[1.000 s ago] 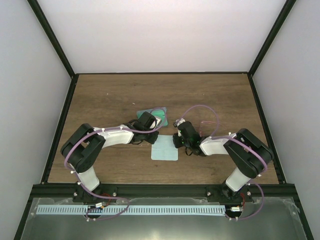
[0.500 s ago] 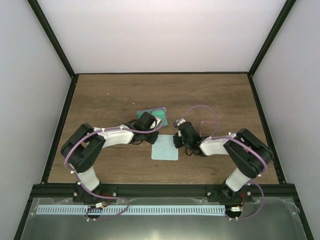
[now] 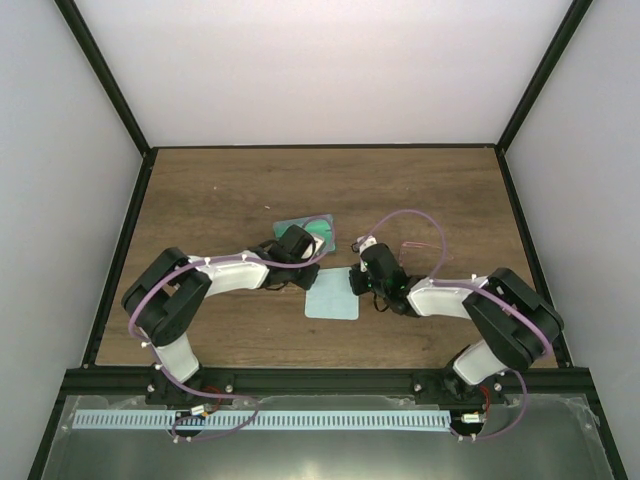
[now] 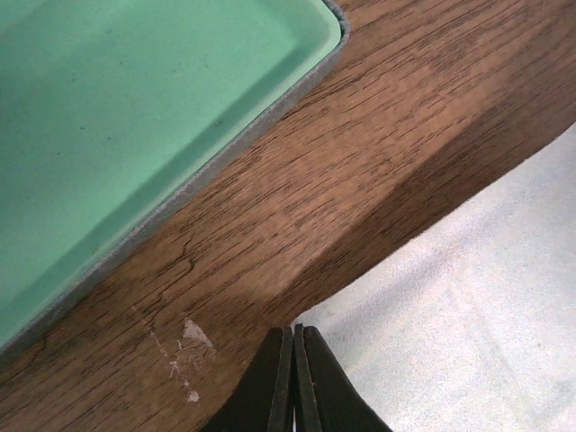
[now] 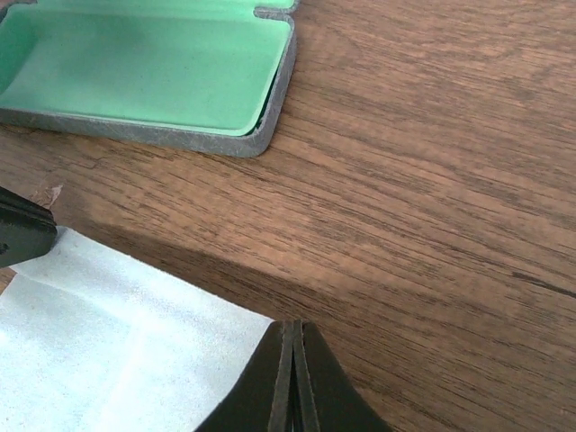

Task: Organize the sunglasses
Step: Fold the glasses cleaning cloth at the center of the board.

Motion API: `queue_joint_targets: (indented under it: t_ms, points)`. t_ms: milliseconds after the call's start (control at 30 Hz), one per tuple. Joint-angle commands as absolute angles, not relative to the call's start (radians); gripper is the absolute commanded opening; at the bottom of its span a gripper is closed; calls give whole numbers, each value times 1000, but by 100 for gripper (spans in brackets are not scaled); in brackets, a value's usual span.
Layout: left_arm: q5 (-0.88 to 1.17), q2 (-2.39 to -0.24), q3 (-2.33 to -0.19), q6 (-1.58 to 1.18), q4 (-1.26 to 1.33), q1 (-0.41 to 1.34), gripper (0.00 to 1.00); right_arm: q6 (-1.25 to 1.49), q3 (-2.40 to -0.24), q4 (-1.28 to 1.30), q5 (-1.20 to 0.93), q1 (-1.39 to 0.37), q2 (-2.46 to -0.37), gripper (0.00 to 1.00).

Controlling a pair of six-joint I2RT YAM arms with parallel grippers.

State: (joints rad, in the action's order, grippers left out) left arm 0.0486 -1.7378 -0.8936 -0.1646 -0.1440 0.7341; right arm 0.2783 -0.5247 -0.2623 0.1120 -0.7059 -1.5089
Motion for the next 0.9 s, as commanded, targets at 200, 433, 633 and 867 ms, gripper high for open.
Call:
queue_joint_targets:
  t_ms: [200,433,633,867]
  points:
    - [35,-1699,-888,-178,-138,756,4,295,-516,-243,164,-741,-1503,1]
    - [26,-1687,-882,-185,-137,758,4,309,-489,-231,183,-763,-1455,1]
    - [26,-1679,-879,-188,-146,763,4,320,-467,-224,192,-773,-1424,1]
    - [24,-1659,-860,-193,-149,777,4,331,-455,-224,191,-786,-1413,1]
